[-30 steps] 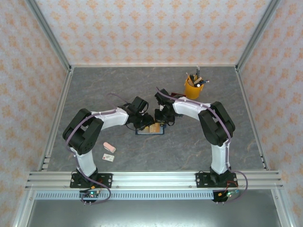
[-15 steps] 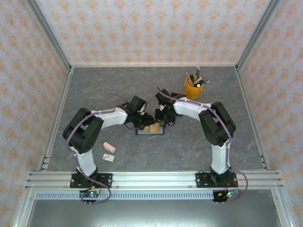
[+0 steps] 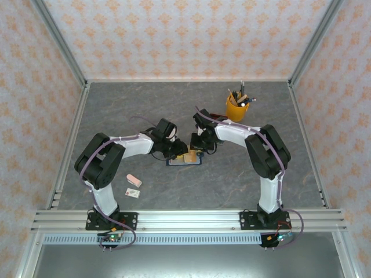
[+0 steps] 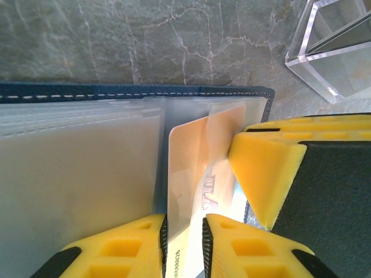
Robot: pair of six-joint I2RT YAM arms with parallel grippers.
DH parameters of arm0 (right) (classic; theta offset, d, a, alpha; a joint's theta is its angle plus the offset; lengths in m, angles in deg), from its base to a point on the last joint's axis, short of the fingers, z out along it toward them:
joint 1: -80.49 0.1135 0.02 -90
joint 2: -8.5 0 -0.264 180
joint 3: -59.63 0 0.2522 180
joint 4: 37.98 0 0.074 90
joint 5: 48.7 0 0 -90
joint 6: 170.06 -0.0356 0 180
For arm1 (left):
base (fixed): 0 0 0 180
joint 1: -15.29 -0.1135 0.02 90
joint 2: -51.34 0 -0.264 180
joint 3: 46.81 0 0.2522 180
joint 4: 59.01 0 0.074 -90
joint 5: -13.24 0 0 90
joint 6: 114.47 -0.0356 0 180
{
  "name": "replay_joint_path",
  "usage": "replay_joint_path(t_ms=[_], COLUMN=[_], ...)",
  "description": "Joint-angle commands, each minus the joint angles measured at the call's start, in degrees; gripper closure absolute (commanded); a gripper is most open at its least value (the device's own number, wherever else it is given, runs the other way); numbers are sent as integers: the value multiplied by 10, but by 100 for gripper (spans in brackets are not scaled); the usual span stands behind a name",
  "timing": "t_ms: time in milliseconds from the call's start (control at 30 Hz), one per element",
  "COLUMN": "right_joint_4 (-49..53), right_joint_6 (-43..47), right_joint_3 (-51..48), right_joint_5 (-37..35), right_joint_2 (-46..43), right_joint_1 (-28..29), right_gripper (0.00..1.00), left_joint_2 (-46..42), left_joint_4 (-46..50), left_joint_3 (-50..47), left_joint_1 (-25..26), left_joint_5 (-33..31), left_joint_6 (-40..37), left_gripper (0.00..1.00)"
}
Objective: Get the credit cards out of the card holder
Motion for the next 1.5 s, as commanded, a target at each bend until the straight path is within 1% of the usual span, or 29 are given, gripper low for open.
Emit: replay_joint_path(t_ms=[0, 200, 500, 667, 933, 1033, 1167, 1267, 1367, 1467], right_joint_4=[-2, -6, -3, -1, -7, -28, -77, -119, -170, -225], right_joint_6=[-13, -15, -15, -14, -12, -11, -18, -33, -61, -91], right_joint_3=[-23, -26, -26, -27, -29, -29, -36, -45, -63, -82], right_joint_5=[12, 16, 10, 4, 9, 33, 70, 98, 137, 184], right_joint_2=[5, 5, 8, 6, 0, -15, -61, -102, -137, -163], right_joint_1=[1, -1, -4, -6, -9, -12, -17, -26, -41, -55], right_gripper=[80, 80, 80, 80, 80, 79, 72, 62, 51, 41], left_joint_2=[-23, -20, -27, -37, -83, -112, -159, -200, -236, -263], left_joint_4=[-33, -30, 5, 33, 115, 143, 170, 169, 140, 82], left_joint_3=[-2, 0, 2, 2, -4, -6, -6, -3, -3, -10], left_joint_1=[0, -4, -10, -16, -40, -52, -71, -83, -84, -84], left_joint_5=[21, 12, -9, -15, -45, -53, -58, -55, -34, -2], left_joint_6=[-16, -19, -39, -59, -113, -129, -141, -133, -106, -61], left_gripper=[76, 82, 92, 100, 100, 100, 100, 100, 100, 100])
